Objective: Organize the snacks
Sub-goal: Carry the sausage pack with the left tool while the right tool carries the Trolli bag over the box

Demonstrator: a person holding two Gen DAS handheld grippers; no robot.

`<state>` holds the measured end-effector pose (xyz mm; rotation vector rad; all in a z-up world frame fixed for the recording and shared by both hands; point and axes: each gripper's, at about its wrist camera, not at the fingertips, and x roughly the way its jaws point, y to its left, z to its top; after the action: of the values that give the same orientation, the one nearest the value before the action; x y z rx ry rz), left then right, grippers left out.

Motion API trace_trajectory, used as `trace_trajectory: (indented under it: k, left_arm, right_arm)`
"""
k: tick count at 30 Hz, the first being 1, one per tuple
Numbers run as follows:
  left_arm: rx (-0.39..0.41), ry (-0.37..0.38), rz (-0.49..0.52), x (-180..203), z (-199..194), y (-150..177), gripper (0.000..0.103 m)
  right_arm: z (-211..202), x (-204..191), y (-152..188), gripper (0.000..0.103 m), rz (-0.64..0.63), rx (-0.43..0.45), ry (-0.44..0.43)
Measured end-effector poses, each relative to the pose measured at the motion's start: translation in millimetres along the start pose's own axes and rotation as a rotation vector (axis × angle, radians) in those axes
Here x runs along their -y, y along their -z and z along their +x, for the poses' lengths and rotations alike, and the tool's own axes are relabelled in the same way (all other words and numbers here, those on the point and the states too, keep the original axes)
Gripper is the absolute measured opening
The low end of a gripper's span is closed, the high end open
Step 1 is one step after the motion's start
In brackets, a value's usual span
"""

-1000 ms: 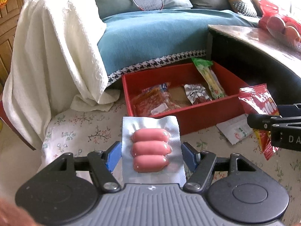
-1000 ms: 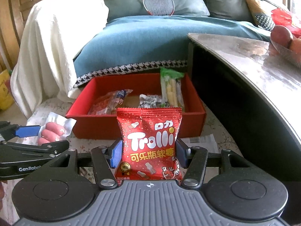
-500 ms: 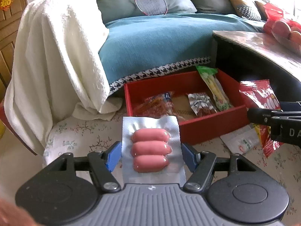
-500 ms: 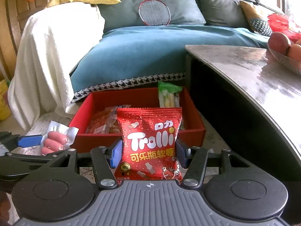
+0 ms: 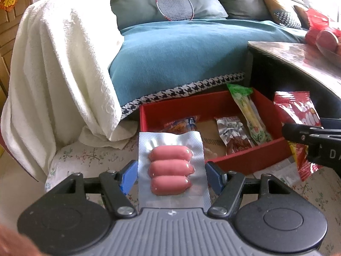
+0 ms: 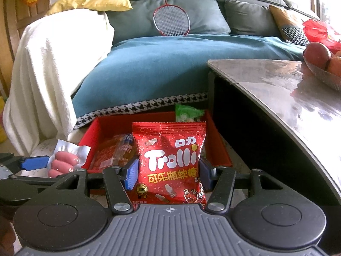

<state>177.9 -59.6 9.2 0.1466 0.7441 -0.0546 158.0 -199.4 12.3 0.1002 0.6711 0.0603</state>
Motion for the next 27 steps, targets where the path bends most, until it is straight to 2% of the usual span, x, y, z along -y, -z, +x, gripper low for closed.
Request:
trace_trajectory:
  k: [27]
  left_arm:
    - [-0.008,-0.023,-0.050,-8,38,-24,0.062]
  right_arm:
    - [38,-1,-27,0.065,0.012,0.029,0.002]
